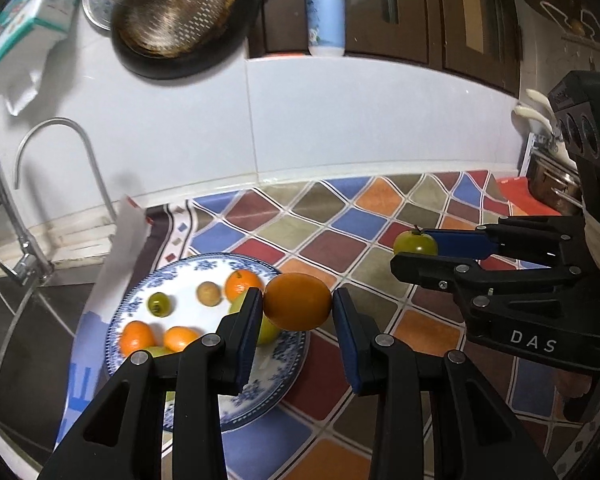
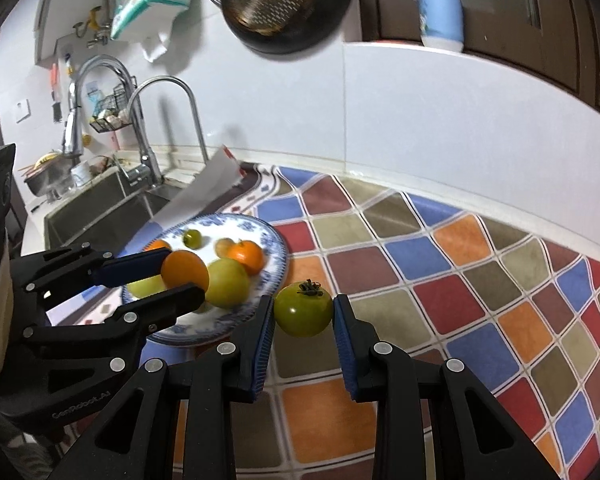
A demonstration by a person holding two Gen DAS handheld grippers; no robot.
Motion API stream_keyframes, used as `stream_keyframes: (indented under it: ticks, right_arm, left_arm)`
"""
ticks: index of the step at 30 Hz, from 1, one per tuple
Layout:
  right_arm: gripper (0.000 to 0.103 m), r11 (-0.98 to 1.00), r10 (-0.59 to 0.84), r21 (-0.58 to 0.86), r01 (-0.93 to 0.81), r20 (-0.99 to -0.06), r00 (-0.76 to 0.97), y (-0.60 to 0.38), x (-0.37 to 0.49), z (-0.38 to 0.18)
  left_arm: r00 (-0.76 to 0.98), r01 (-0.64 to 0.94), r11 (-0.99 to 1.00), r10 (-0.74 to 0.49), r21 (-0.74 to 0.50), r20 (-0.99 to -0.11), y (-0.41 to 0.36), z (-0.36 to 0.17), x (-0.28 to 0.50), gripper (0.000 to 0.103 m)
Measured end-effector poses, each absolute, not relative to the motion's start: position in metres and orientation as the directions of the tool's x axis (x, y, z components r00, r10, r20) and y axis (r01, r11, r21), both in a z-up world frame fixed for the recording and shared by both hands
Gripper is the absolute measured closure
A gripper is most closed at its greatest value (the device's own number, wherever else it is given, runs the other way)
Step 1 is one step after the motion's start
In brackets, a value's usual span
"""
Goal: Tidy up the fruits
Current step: 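Carry the orange with left tool while right tool carries the green tomato to the plate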
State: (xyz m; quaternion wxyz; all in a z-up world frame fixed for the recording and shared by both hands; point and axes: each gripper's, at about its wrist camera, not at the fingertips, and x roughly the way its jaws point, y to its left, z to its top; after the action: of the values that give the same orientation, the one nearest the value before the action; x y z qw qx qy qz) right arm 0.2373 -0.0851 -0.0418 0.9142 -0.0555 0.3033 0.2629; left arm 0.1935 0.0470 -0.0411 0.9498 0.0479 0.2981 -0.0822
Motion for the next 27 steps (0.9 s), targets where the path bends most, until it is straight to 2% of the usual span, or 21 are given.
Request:
stream_keyframes:
  ticks: [7, 27]
  right_arm:
    - [0.072, 0.842, 0.479, 0.058, -0.537, -0.540, 0.693, -0.071, 0.215, -0.025]
    - [0.072, 0.795, 0.553, 0.077, -0.602, -0.499, 0.667, -0.027, 0.200, -0.011]
  left_arm:
    - [0.831, 0.144, 0.989, -0.098, 0.041, -0.547, 0.063, -0.030, 0.175, 0.067]
    - [0.867, 0.038, 0.996, 0.005, 0.075, -0.498, 0.107, -0.009, 0.157, 0.067]
